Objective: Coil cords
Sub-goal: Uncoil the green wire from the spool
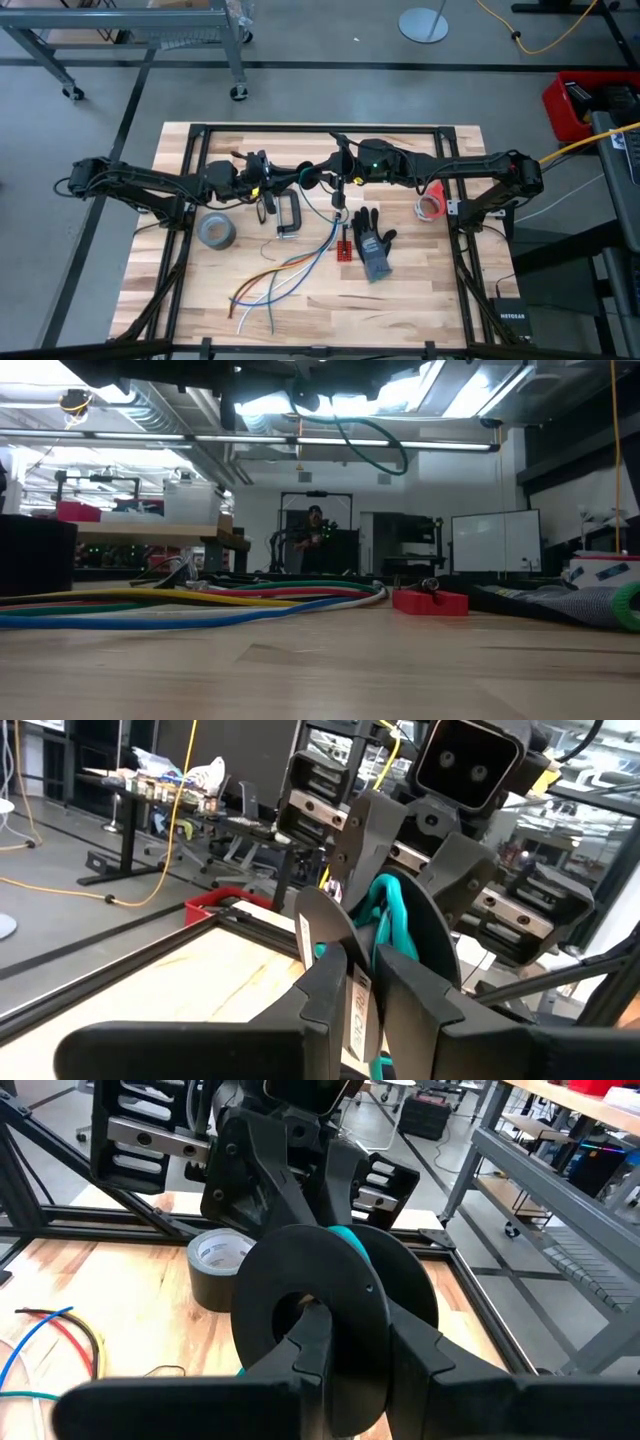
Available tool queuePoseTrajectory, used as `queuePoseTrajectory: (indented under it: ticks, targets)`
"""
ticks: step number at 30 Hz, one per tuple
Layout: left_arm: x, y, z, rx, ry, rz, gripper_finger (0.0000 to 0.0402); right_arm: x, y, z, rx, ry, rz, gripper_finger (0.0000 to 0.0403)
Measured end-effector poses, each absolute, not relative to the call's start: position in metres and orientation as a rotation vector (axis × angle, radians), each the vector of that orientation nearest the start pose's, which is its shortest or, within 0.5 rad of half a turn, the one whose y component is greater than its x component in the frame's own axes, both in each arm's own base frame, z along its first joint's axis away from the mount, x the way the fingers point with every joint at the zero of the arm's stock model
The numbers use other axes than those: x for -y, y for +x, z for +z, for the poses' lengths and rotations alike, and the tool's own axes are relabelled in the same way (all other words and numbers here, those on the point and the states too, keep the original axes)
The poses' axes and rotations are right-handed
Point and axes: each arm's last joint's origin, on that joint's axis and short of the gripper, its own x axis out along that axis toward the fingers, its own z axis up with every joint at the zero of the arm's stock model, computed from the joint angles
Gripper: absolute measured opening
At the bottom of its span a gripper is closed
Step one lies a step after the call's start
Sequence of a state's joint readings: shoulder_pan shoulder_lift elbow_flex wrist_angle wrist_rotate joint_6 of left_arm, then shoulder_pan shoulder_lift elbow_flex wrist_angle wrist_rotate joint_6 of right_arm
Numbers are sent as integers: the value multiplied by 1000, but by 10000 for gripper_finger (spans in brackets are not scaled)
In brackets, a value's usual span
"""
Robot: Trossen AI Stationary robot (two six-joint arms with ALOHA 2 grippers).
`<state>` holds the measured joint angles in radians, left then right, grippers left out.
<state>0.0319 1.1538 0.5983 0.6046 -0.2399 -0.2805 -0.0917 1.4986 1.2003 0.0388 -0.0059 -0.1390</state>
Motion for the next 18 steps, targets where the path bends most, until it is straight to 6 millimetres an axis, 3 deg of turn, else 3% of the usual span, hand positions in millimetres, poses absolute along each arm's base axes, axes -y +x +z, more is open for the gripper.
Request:
queuePoseTrajectory:
  ticks: [7, 18]
  targets:
    - [-16, 248, 271, 85, -252, 278, 7, 32, 345, 327, -267, -129, -69, 57]
    - [-19, 248, 271, 88, -229, 347, 0, 31, 345, 329, -244, -97, -55, 101]
